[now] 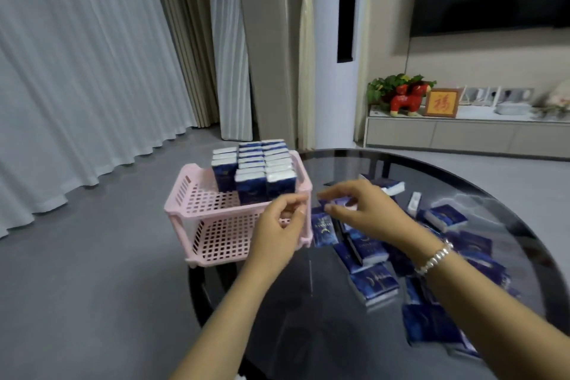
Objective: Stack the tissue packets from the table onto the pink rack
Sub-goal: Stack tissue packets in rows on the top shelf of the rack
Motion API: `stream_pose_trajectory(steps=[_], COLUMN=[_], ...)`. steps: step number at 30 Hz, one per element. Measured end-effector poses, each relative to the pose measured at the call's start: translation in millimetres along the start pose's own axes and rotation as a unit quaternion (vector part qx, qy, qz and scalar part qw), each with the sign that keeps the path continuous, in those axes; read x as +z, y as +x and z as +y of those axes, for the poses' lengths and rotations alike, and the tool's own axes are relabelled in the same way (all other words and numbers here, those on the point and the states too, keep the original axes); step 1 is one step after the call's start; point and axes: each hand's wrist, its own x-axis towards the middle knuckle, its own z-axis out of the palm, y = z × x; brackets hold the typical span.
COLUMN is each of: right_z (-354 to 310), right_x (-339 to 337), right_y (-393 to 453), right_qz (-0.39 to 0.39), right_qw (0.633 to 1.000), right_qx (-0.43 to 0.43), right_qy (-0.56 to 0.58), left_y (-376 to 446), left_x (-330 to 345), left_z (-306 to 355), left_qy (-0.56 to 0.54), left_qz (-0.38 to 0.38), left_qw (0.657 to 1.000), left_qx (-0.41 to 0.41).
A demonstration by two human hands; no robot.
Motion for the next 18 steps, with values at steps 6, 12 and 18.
stream_pose_trajectory(steps=[6,12,18], right_z=[50.1,85.4,99.9], right_x=[3.0,21.5,49.5], right_y=[-70.3,-104.6,-114.1], right_qz=[-0.035,-0.029,-0.015], right_qw=[0.995,0.984,0.970], right_qx=[0.096,0.167,0.213], right_qy=[0.013,-0.059,-0.118], left_y=[-32.8,-47.5,-60.2], left_x=[67.5,104.5,116.0], left_z=[-30.2,-59.4,-79.5], left_qy=[0.013,0.091,0.176], left_qz=[-0.063,-0.068,-0.111], left_qw=[0.996,0.984,0.963], left_qx=[-0.056,-0.135,-0.171])
